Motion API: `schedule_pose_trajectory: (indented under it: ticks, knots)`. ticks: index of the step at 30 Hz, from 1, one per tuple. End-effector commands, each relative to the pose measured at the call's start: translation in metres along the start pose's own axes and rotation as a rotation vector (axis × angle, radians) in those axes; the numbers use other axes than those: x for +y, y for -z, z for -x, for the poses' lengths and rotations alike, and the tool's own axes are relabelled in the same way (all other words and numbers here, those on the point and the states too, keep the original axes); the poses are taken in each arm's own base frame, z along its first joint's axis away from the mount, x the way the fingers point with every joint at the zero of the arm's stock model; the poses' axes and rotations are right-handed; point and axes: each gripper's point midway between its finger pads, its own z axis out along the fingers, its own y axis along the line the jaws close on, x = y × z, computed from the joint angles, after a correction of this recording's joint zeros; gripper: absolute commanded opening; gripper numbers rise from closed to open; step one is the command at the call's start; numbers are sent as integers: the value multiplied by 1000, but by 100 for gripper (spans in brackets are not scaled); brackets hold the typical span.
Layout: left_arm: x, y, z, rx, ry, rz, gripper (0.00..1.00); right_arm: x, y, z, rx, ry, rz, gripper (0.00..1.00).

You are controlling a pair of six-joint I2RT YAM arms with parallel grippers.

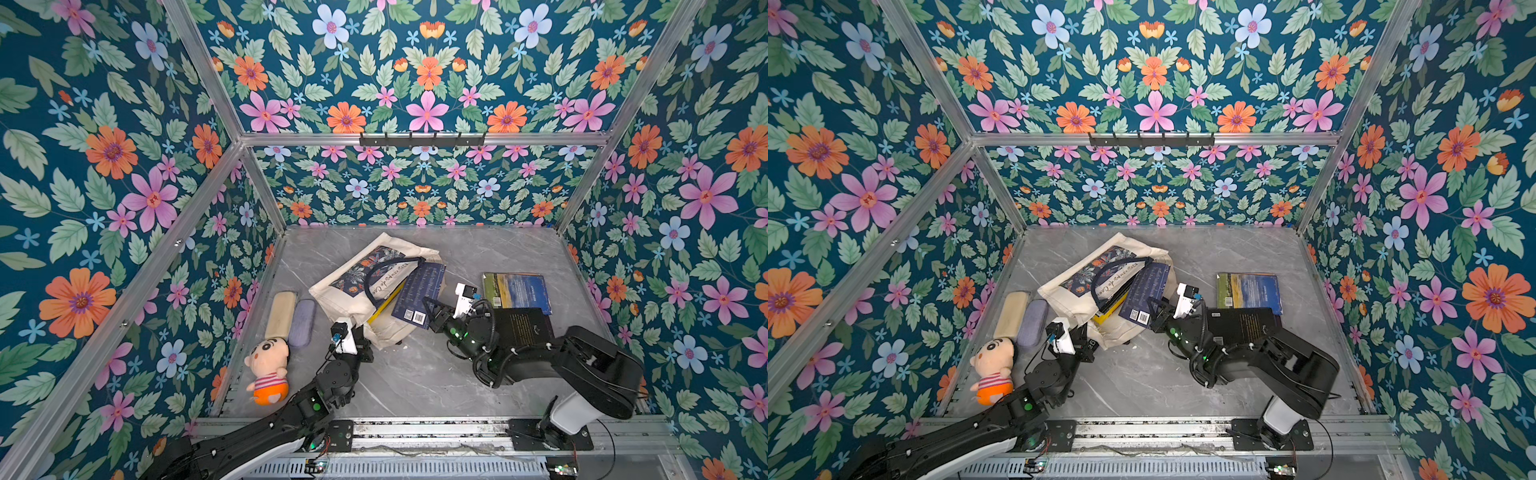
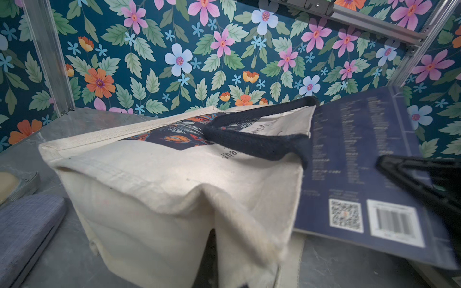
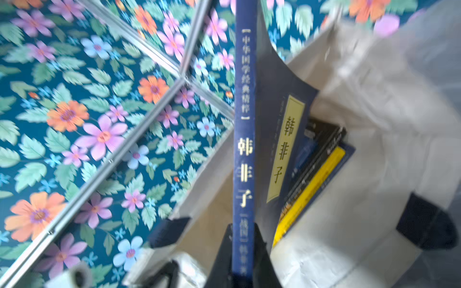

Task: Take out the books from the canvas bag
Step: Pick up the book from the canvas bag, then place the book on the book.

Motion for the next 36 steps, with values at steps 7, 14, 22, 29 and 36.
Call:
schedule_pose_trajectory:
  ticks: [7, 14, 22, 29, 36]
  knots:
    - [8, -1, 0, 2, -3, 52, 0, -8, 47, 65, -172, 112, -202, 0]
    - [7, -1, -1, 7, -7, 50, 0, -36, 91, 113, -277, 117, -390, 0]
    - [6, -2, -1, 10, -6, 46, 0, -70, 127, 159, -412, 93, -533, 0]
    - [5, -2, -3, 17, -11, 43, 0, -125, 141, 172, -485, -75, -648, 0]
    - [3, -3, -3, 22, -14, 39, 0, -149, 141, 186, -576, -100, -710, 0]
